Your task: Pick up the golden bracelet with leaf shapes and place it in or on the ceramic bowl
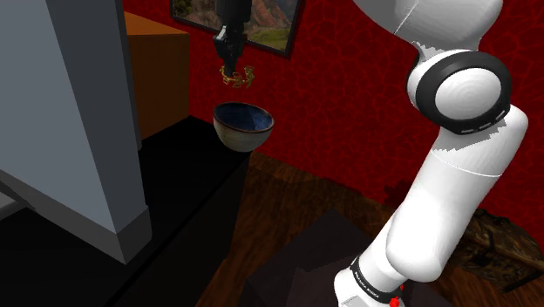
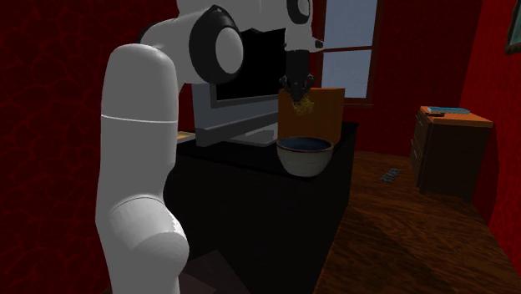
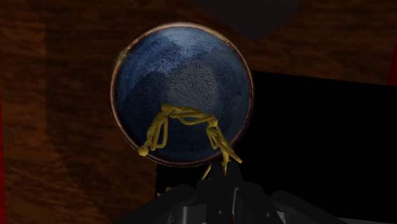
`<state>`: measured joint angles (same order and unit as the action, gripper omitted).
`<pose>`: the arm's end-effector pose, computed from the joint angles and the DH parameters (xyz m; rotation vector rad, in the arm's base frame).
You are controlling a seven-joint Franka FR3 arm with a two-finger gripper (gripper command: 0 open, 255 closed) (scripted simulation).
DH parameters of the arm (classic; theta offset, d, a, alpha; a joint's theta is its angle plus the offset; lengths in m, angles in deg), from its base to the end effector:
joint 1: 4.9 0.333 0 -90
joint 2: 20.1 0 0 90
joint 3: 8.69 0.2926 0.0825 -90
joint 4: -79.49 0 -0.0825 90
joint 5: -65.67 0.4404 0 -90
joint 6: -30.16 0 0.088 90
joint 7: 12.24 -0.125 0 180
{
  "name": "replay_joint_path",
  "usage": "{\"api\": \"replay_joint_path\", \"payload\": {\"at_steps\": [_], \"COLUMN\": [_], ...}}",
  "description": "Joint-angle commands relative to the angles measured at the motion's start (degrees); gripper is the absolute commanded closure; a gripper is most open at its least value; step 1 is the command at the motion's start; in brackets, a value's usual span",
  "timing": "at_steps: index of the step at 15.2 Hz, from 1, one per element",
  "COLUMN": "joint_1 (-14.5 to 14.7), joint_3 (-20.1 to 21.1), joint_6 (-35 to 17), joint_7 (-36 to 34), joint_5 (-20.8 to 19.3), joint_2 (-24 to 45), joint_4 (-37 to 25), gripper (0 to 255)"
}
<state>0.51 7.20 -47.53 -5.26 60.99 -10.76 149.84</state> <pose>0.5960 0.2028 0.6438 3.0156 0.7291 -0.0380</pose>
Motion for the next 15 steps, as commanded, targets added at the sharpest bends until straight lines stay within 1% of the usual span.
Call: {"api": "replay_joint_path", "payload": {"at_steps": [1, 2, 8, 15], "joint_1": [-1.7, -2.5, -3.0, -3.3], "joint_3": [-1.0, -1.6, -1.8, -2.0], "joint_6": [0.1, 0.1, -5.6, -11.7], "joint_7": [2.6, 4.0, 4.2, 4.3], "joint_5": [0.5, 0.7, 1.4, 1.9], "joint_2": [-1.7, -2.3, -4.9, -6.8], "joint_4": [1.4, 2.0, 10.2, 18.1], "gripper": [255, 255, 255, 255]}}
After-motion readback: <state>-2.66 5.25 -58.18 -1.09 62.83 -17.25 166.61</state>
